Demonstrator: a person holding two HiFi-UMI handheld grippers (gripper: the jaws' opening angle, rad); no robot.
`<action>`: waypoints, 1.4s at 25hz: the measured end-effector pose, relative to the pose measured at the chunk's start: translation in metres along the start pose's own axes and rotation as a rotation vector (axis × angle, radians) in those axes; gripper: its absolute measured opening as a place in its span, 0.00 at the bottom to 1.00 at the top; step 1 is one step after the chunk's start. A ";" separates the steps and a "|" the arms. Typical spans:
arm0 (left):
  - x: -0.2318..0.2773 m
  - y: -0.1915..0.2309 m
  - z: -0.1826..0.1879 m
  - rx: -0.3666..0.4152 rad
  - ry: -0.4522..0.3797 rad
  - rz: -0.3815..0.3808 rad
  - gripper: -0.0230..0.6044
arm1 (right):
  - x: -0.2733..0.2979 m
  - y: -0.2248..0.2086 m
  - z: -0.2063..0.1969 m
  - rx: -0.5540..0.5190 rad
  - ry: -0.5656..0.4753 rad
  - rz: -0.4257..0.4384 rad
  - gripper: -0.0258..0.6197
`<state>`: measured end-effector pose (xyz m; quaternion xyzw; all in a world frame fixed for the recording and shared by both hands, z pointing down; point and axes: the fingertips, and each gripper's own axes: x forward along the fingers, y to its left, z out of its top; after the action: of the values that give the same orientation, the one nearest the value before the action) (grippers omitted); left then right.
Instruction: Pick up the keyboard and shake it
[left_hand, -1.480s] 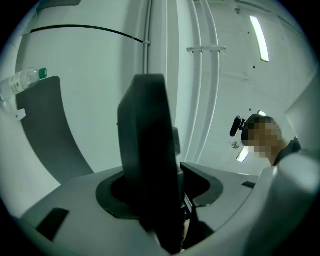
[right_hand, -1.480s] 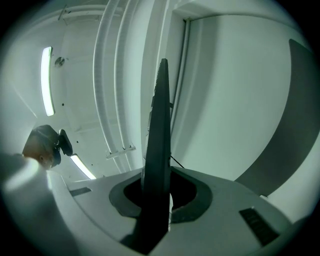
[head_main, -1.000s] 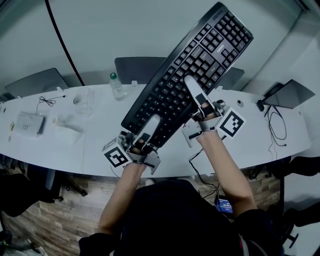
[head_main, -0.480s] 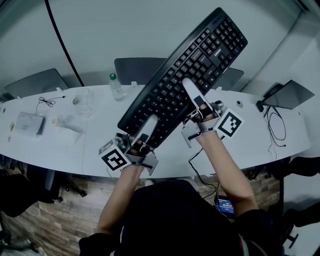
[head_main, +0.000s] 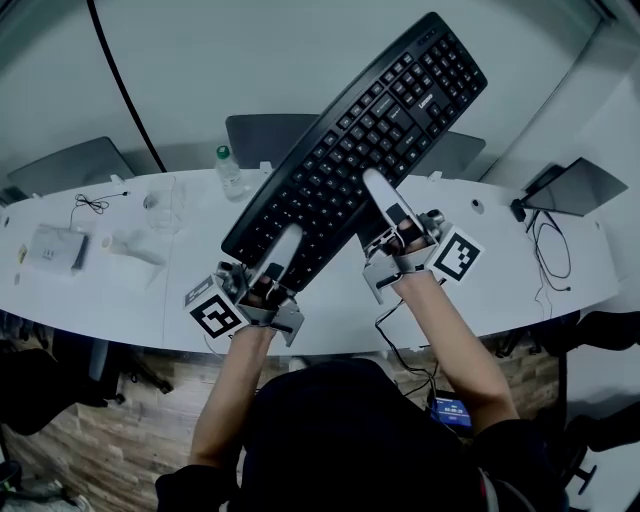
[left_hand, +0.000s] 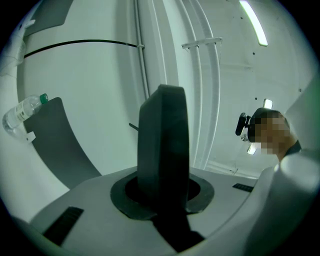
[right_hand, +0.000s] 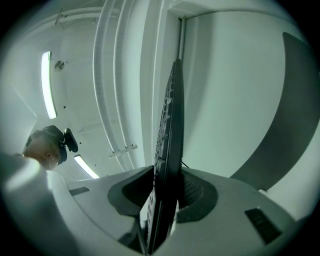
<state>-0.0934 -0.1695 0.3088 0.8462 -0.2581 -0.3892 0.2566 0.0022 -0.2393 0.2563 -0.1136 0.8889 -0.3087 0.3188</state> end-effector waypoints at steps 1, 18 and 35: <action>0.000 -0.002 0.001 0.002 -0.007 -0.002 0.19 | -0.003 0.002 0.000 -0.001 0.003 0.002 0.21; 0.003 -0.011 0.004 0.062 0.000 0.003 0.19 | -0.031 0.000 -0.002 -0.009 -0.024 -0.003 0.21; -0.008 -0.012 0.017 0.332 0.097 0.117 0.19 | -0.042 0.032 -0.006 -0.479 0.243 -0.059 0.07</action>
<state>-0.1086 -0.1593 0.2954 0.8783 -0.3548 -0.2844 0.1479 0.0306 -0.1946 0.2612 -0.1738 0.9646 -0.1102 0.1649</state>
